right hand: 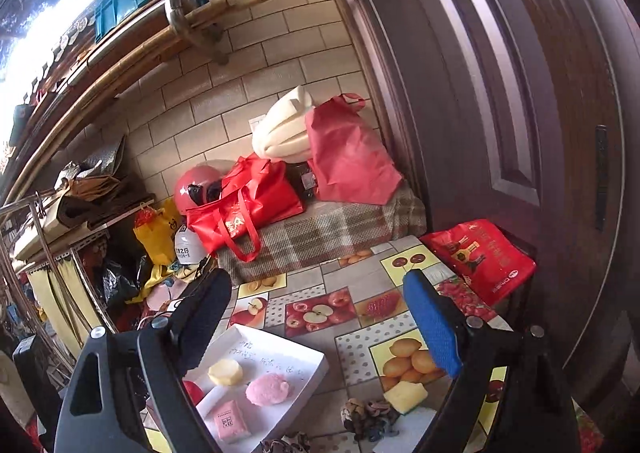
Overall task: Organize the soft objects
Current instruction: 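Move the left gripper to the cow-print cloth while the right gripper approaches the yellow tissue pack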
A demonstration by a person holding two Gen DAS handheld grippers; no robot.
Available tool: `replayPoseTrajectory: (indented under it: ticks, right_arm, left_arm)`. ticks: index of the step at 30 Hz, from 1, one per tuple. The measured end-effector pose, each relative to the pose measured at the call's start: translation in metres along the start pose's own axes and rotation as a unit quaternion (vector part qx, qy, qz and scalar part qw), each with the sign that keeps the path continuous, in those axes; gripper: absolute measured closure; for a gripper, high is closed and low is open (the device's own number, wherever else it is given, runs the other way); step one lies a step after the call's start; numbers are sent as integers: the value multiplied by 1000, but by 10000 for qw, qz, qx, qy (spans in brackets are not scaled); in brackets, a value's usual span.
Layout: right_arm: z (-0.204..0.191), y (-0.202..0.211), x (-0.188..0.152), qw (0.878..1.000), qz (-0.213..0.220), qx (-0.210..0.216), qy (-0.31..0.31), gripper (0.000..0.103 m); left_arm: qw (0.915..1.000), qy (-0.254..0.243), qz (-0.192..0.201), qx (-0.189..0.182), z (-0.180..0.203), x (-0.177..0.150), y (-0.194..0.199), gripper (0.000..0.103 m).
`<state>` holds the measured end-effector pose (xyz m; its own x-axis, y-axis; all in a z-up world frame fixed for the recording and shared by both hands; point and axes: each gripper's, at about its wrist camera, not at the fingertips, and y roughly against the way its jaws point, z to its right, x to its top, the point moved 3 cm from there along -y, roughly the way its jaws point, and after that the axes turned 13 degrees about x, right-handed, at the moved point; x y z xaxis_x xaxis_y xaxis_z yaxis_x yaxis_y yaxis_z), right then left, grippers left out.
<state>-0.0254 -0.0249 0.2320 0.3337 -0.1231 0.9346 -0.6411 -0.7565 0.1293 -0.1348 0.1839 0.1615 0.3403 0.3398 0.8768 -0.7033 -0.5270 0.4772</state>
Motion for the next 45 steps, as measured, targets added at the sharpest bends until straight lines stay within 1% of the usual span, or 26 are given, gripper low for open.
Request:
replayPoseTrajectory:
  ticks: [1,3,6,8,10,11,15,18,21,23,26,28,30,32,35,36,37,38,39,40,42,44,45]
  right_arm:
    - [5,12,-1,9999,100,-118,-21,15]
    - [12,34,-2,9990,297,-342,-51,15]
    - [29,55,-3,9972,408,-586,-226,14]
    - [41,64,-4,9957,411,-732,-402,14]
    - [49,71,-9,9944,375,-862,-483,14]
    - [52,73,-12,9944,324,-877,-501,14]
    - [62,82,-23,9945,7,-951,-437,14]
    - [72,89,-24,9944,-136,-973,-387,14]
    - [84,100,-25,9940,-166,-1019,-350,14]
    - [95,105,-26,9936,-199,-1046,-380,14]
    - [113,109,-28,9921,-220,-1126,-504,14]
    - [127,112,-30,9910,-214,-1160,-638,14]
    - [139,113,-32,9896,-192,-1188,-784,14]
    - [148,111,-34,9887,-187,-1174,-917,14]
    - [156,101,-36,9884,-245,-1074,-1046,14]
    - [157,96,-37,9886,-284,-1039,-1057,14]
    - [157,91,-40,9888,-343,-994,-1062,14]
    - [157,85,-42,9889,-425,-936,-1068,14]
    - [157,78,-45,9890,-523,-868,-1078,14]
    - [158,71,-49,9887,-636,-805,-1091,14]
    - [160,58,-59,9869,-888,-745,-1119,14]
    - [162,47,-68,9841,-1094,-724,-1199,14]
    - [164,44,-72,9828,-1162,-695,-1254,14]
  left_arm:
    - [9999,59,-71,-70,1,-1,1,1]
    - [9999,73,-90,-111,2,-3,5,1]
    - [9992,-247,-251,-165,12,-9,3,1]
    - [9973,-458,-466,-323,24,-17,-3,1]
    - [9931,-680,-732,-617,41,-28,-11,1]
    - [9904,-834,-842,-706,51,-33,-16,1]
    - [9786,-1403,-1186,-925,89,-49,-45,1]
    - [9705,-1516,-1332,-1317,110,-50,-66,1]
    - [9658,-1533,-1438,-1517,128,-46,-90,1]
    - [9632,-1503,-1614,-1539,138,-46,-110,1]
    - [9555,-1597,-1972,-1504,154,-53,-137,1]
    - [9518,-1769,-2143,-1296,162,-61,-151,1]
    - [9481,-1795,-2412,-1038,162,-71,-162,1]
    - [9411,-1676,-2740,-1061,165,-85,-166,1]
    - [9269,-1673,-3164,-1134,175,-111,-161,1]
    - [9271,-1738,-3131,-1109,179,-116,-153,1]
    - [9178,-1617,-3327,-1443,186,-124,-144,1]
    - [9062,-1411,-3532,-1848,192,-130,-133,1]
    - [9032,-1338,-3533,-2037,196,-132,-120,1]
    - [9074,-1417,-3396,-2030,198,-130,-109,1]
    - [9222,-1554,-2983,-1907,193,-118,-88,1]
    - [9373,-1562,-2602,-1715,180,-102,-74,1]
    - [9409,-1552,-2518,-1649,172,-96,-71,1]
